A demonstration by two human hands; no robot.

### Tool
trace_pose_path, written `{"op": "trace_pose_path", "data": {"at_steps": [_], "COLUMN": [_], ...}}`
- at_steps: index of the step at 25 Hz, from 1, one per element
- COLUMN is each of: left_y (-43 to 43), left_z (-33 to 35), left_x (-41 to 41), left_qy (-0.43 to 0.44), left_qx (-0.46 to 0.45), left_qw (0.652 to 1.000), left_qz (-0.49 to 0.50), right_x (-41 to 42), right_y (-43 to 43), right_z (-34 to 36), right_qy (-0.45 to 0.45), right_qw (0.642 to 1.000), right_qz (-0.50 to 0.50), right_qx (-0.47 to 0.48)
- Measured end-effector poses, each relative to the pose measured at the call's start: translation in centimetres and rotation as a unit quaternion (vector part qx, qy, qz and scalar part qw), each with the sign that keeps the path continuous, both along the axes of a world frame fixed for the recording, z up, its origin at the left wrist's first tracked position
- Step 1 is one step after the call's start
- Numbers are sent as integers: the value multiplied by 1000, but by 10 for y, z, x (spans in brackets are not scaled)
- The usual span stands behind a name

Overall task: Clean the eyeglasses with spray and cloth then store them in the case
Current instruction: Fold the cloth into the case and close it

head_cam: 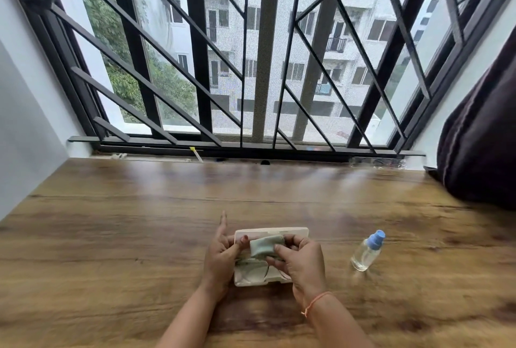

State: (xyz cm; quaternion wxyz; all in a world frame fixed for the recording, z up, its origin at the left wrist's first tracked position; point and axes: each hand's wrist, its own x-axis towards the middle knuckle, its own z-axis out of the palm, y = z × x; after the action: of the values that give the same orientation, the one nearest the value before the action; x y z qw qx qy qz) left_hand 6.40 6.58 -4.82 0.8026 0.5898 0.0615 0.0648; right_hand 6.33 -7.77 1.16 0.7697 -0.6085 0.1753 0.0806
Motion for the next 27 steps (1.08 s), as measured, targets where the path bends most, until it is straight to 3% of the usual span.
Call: {"op": "trace_pose_path", "data": {"at_steps": [5, 8, 13, 16, 19, 20, 23, 27], "left_y": [-1, 0, 2, 1, 1, 1, 1, 0], "left_z": [0, -2, -4, -2, -3, -2, 4, 9], "left_x": [1, 1, 1, -1, -2, -2, -4, -7], "left_qy": [10, 10, 7, 7, 11, 12, 14, 30], "left_qx": [-7, 5, 17, 18, 51, 57, 62, 56], "left_qw": [1000, 1000, 1000, 1000, 998, 998, 998, 998], "left_qz": [5, 0, 1, 2, 21, 22, 15, 15], "right_x": [2, 2, 0, -7, -5, 0, 17, 21], "right_y": [-3, -7, -16, -25, -41, -48, -59, -54], "right_z": [-8, -11, -11, -7, -10, -11, -15, -29], "right_qy": [-36, -78, -125, -199, -280, -265, -124, -100], "right_qw": [993, 970, 940, 897, 819, 826, 950, 984], "right_qz": [0, 3, -17, -57, -113, -113, -18, -2], "right_qx": [-109, -231, -317, -390, -488, -485, -285, -146]}}
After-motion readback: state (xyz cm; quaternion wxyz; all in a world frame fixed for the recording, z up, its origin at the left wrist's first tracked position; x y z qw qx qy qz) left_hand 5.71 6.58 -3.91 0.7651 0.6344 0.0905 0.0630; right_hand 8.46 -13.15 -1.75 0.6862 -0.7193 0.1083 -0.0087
